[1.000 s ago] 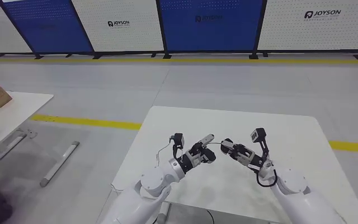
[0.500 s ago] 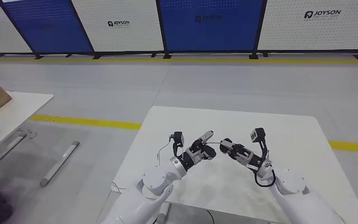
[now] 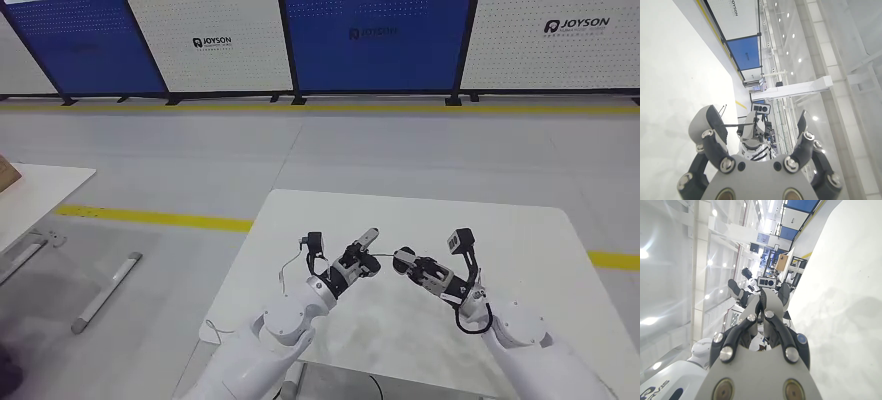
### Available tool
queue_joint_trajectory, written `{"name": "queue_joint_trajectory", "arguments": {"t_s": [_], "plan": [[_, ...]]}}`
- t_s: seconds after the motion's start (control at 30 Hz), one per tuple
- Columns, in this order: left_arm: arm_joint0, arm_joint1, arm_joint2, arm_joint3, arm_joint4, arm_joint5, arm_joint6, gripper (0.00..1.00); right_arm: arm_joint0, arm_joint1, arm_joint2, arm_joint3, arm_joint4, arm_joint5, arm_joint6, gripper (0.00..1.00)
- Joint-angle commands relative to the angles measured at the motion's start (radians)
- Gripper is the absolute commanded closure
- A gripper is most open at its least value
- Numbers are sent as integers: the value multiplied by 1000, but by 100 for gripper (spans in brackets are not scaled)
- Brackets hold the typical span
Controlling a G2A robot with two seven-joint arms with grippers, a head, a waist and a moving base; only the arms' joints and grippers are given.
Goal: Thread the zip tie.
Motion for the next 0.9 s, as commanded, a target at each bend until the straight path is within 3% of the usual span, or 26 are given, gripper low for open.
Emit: {"name": "queue_joint_trajectory", "arguments": {"t_s": [0.0,0.3,0.37,0.4,0.47,0.53,0.57,0.6,0.87], "plan": [[0,0,0,0,0,0,0,0,0,0,0,0,0,0,0,100],[4,-2,-4,27,0,-34,-16,0,0,0,0,0,0,0,0,100],[7,-2,-7,30,3,-42,-21,37,0,0,0,0,0,0,0,100],[7,-2,-8,30,4,-44,-22,51,0,0,0,0,0,0,0,100],[10,-1,-9,29,12,-52,-29,70,0,0,0,0,0,0,0,100],[13,0,-12,29,18,-56,-39,79,0,0,0,0,0,0,0,100],[14,0,-13,29,15,-57,-44,95,0,0,0,0,0,0,0,100],[14,0,-15,30,15,-58,-46,100,0,0,0,0,0,0,0,100],[15,1,-18,30,18,-65,-85,100,0,0,0,0,0,0,0,100]]}}
